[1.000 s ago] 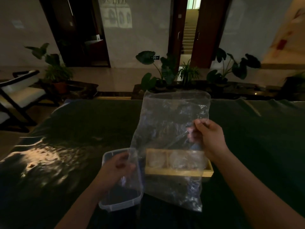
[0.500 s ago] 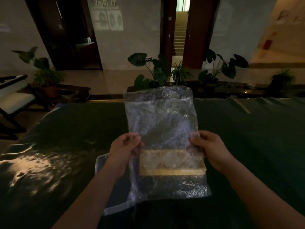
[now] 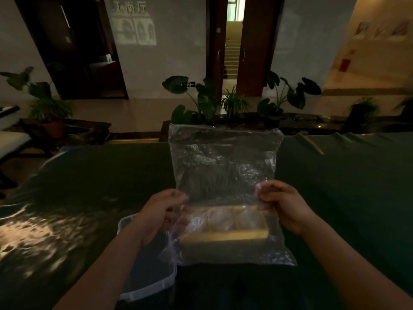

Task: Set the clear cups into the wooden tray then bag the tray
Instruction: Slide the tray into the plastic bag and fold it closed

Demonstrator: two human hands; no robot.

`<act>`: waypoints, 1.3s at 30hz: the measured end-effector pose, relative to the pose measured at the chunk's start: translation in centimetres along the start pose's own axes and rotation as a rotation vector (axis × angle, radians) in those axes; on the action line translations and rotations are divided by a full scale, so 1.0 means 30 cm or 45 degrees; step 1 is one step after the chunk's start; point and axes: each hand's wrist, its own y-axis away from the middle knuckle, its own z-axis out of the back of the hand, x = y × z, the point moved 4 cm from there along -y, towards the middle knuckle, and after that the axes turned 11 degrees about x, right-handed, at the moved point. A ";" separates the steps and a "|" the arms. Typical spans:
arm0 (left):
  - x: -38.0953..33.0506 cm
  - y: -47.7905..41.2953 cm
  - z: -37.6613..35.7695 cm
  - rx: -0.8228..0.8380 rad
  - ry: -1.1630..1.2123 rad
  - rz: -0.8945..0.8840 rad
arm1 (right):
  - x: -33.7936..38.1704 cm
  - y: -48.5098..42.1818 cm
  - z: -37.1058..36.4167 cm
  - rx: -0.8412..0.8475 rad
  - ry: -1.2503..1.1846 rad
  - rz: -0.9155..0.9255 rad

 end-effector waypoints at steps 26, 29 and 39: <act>-0.006 0.028 -0.008 -0.047 0.600 -0.140 | 0.000 0.037 -0.050 0.009 0.100 -0.069; -0.034 0.041 -0.015 -0.029 0.281 -0.159 | -0.016 0.034 -0.019 0.037 -0.423 -0.023; -0.083 0.077 0.023 -0.385 0.277 -0.331 | -0.019 0.014 -0.050 0.040 0.236 -0.182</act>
